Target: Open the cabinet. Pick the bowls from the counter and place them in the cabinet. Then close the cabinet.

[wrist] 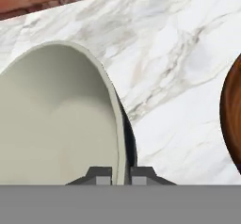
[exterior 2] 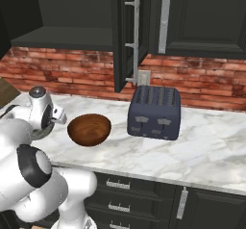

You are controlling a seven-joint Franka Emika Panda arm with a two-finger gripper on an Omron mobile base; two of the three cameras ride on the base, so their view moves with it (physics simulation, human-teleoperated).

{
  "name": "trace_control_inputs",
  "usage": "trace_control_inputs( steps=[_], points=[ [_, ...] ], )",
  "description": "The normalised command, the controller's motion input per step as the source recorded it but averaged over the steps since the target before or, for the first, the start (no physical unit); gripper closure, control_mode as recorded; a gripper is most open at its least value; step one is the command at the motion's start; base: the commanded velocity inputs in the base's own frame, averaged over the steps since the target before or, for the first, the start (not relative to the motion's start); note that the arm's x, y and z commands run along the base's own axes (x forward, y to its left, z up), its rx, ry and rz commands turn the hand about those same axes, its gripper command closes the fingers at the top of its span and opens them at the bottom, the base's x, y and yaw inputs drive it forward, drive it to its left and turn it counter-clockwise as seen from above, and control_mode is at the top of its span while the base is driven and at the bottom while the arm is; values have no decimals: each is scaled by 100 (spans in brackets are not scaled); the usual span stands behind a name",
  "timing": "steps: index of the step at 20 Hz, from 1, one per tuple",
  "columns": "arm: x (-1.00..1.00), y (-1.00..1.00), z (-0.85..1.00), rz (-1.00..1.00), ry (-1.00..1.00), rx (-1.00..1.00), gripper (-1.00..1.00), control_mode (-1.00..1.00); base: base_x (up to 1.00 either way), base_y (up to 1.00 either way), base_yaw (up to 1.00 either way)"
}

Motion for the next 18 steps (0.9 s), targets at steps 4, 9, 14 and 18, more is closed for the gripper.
trace_control_inputs(
  steps=[4,9,14,18],
  points=[
    [-45,-17,100,-16,-27,5,100,-100,0,0,0],
    [-57,-30,100,-21,-36,13,100,-100,0,0,0],
    [-48,-43,100,-28,-26,17,100,-100,0,0,0],
    [-34,-30,100,-33,-7,13,100,-100,0,0,0]
  ],
)
